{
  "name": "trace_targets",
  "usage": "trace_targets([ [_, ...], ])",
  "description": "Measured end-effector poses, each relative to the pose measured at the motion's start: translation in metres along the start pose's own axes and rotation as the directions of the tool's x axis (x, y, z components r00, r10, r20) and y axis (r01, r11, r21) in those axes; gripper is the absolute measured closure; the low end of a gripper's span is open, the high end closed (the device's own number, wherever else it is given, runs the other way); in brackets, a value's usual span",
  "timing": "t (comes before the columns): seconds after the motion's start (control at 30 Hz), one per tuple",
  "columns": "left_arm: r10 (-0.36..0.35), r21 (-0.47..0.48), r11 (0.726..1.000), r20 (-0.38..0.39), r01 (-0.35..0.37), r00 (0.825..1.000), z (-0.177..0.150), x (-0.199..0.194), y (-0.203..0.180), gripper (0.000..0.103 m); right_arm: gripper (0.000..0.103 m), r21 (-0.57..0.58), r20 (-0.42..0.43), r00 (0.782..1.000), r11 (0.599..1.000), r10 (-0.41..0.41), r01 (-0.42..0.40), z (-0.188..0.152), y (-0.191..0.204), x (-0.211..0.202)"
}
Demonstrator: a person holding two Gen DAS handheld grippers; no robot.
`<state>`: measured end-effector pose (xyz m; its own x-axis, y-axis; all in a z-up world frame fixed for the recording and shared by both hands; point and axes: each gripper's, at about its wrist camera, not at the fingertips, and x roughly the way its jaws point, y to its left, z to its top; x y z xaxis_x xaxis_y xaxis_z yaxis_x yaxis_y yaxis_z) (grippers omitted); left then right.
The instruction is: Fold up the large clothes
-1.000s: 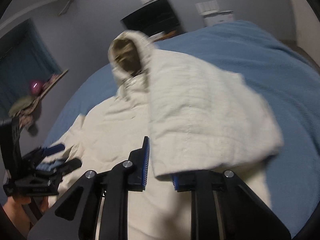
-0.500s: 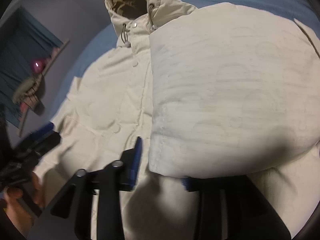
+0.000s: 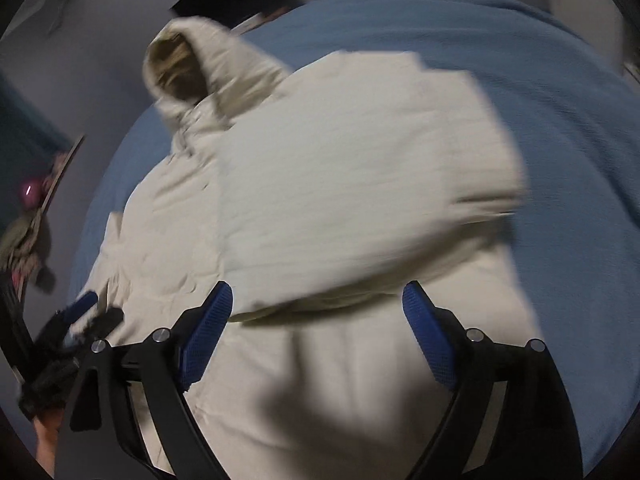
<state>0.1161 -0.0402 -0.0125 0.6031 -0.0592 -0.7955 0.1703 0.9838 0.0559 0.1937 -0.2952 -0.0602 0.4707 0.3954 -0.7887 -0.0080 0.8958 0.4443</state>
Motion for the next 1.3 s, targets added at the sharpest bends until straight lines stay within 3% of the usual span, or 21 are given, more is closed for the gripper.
trace_targets([
  [0.2,-0.074,0.152,0.986,0.014,0.071,0.997,0.02,0.002,-0.066,0.007,0.019,0.056,0.147,0.986,0.996,-0.075,0.067,0.025,-0.029,-0.06],
  [0.37,-0.164,0.269,0.949,-0.022,0.163,0.986,0.032,0.022,-0.134,0.007,0.018,0.116,0.229,0.962,0.986,-0.148,0.124,0.037,-0.054,-0.081],
  [0.47,-0.184,0.351,0.917,-0.056,0.191,0.981,0.031,0.039,-0.17,0.017,0.018,0.147,0.257,0.935,0.966,-0.245,0.213,0.041,-0.067,-0.085],
  [0.53,-0.149,0.436,0.886,-0.054,0.157,0.987,0.025,0.047,-0.197,0.019,0.018,0.186,0.272,0.928,0.96,-0.256,0.21,0.042,-0.078,-0.087],
  [0.63,-0.057,0.554,0.83,-0.016,0.056,0.998,0.018,0.062,-0.231,0.019,0.018,0.243,0.269,0.942,0.96,-0.202,0.136,0.044,-0.092,-0.082],
  [0.73,0.027,0.604,0.796,0.023,-0.036,0.999,0.017,0.077,-0.246,0.035,0.018,0.264,0.268,0.944,0.957,-0.195,0.123,0.045,-0.099,-0.077],
  [0.77,0.045,0.605,0.794,0.036,-0.058,0.998,0.018,0.08,-0.246,0.047,0.018,0.268,0.266,0.944,0.956,-0.194,0.121,0.045,-0.101,-0.075],
  [0.8,0.051,0.599,0.798,0.037,-0.063,0.998,0.02,0.081,-0.243,0.062,0.018,0.271,0.264,0.945,0.955,-0.192,0.118,0.045,-0.101,-0.074],
  [0.87,-0.017,0.549,0.836,0.006,0.011,1.0,0.029,0.077,-0.23,0.087,0.018,0.279,0.262,0.949,0.955,-0.176,0.1,0.044,-0.103,-0.072],
  [0.9,-0.035,0.534,0.845,0.008,0.025,0.999,0.031,0.074,-0.225,0.093,0.018,0.279,0.263,0.95,0.956,-0.169,0.093,0.044,-0.103,-0.071],
  [1.1,-0.096,0.439,0.898,0.12,0.034,0.988,0.047,0.028,-0.172,0.098,0.018,0.259,0.282,0.948,0.963,-0.148,0.074,0.045,-0.096,-0.071],
  [1.3,-0.111,0.25,0.966,0.187,0.062,0.976,0.062,-0.02,-0.082,0.099,0.018,0.199,0.283,0.951,0.977,-0.126,0.07,0.04,-0.074,-0.065],
])
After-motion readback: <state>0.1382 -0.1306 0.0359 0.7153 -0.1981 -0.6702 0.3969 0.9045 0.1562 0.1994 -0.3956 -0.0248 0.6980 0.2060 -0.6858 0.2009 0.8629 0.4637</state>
